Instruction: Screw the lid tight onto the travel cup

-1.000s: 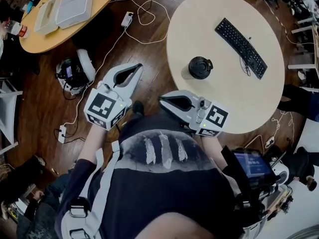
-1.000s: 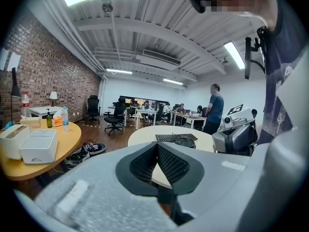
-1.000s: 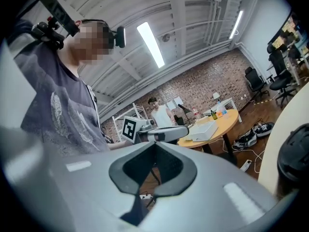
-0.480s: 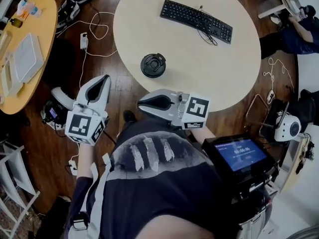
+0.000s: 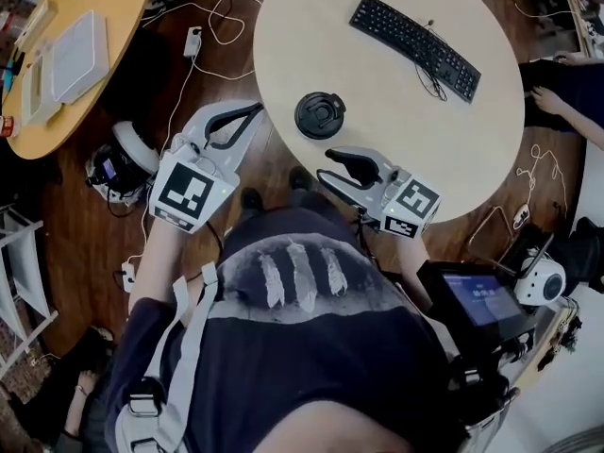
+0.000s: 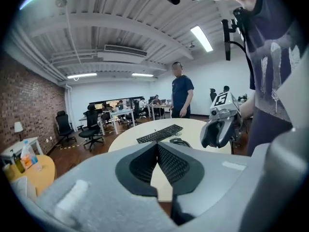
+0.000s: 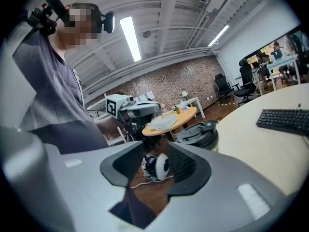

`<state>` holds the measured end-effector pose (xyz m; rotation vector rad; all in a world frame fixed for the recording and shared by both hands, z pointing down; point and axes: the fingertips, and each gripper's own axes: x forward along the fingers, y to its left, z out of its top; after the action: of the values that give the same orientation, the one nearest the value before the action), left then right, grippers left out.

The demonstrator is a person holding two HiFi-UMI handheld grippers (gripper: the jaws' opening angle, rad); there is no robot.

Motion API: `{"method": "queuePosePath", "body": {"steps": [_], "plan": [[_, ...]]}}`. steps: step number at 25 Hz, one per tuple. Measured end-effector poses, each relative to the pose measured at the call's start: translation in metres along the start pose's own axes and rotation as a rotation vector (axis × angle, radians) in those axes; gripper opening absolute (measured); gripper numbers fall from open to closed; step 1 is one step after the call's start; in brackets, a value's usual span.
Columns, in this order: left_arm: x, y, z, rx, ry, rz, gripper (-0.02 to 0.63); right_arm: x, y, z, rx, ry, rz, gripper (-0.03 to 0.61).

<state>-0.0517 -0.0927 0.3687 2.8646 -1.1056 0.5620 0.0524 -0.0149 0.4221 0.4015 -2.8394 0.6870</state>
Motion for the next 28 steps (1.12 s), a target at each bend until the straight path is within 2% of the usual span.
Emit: {"method": "queuePosePath", "body": {"steps": [2,4,5,6,7,9,11,15,20,28], "plan": [[0.008,-0.011,0.005,0.051,0.011,-0.055,0.005,-0.005,-0.023,-0.016,-0.051,0.079,-0.059,0.22],[0.018,-0.022,0.006,0.094,0.026,-0.118,0.173,-0.007,-0.047,-0.031,-0.093,0.152,-0.112,0.287],[0.022,-0.026,0.005,0.116,0.033,-0.144,0.187,-0.006,-0.058,-0.036,-0.1,0.171,-0.131,0.326],[0.026,-0.03,0.005,0.134,0.041,-0.165,0.231,-0.005,-0.067,-0.04,-0.099,0.181,-0.142,0.339],[0.029,-0.034,0.004,0.147,0.054,-0.183,0.239,-0.003,-0.074,-0.042,-0.096,0.186,-0.148,0.363],[0.036,-0.044,-0.001,0.165,0.092,-0.218,0.306,0.002,-0.086,-0.047,-0.096,0.2,-0.139,0.396],[0.045,-0.053,-0.008,0.188,0.138,-0.251,0.341,0.009,-0.094,-0.053,-0.107,0.221,-0.115,0.418],[0.065,-0.065,-0.021,0.216,0.209,-0.298,0.358,0.026,-0.105,-0.06,-0.135,0.243,-0.06,0.44],[0.093,-0.073,-0.037,0.218,0.249,-0.324,0.359,0.053,-0.105,-0.067,-0.194,0.256,0.017,0.451],[0.1,-0.071,-0.052,0.066,0.189,-0.357,0.357,0.093,-0.104,-0.08,-0.22,0.273,0.09,0.449]]}}
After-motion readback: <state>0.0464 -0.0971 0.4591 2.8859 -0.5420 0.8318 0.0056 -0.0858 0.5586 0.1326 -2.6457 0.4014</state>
